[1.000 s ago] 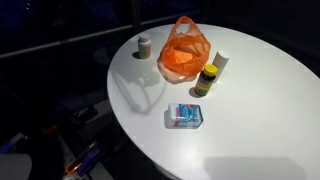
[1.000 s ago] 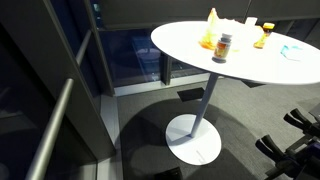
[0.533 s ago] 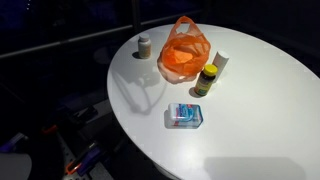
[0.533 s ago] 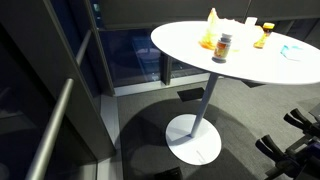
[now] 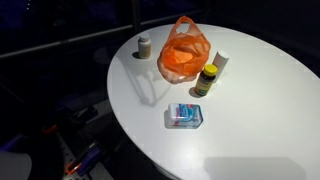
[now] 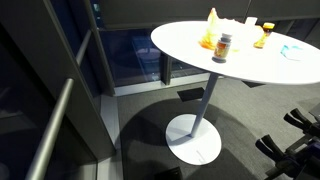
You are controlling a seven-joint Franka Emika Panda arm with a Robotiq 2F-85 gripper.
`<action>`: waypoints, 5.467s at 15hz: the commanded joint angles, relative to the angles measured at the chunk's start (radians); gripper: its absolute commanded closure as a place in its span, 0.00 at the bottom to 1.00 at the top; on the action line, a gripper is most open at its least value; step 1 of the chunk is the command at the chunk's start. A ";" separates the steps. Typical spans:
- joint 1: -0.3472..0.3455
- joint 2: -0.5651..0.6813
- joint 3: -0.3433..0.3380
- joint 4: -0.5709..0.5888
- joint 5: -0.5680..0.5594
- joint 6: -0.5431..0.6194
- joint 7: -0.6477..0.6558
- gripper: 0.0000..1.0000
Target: Put the white bottle onto the carrier bag
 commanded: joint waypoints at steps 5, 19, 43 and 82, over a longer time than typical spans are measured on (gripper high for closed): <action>0.004 0.230 -0.039 0.082 0.023 0.100 0.077 0.00; 0.112 0.433 -0.043 0.144 0.234 0.333 0.023 0.00; 0.195 0.792 -0.029 0.164 0.088 0.704 0.216 0.00; 0.152 0.904 -0.211 0.324 0.009 0.699 0.294 0.81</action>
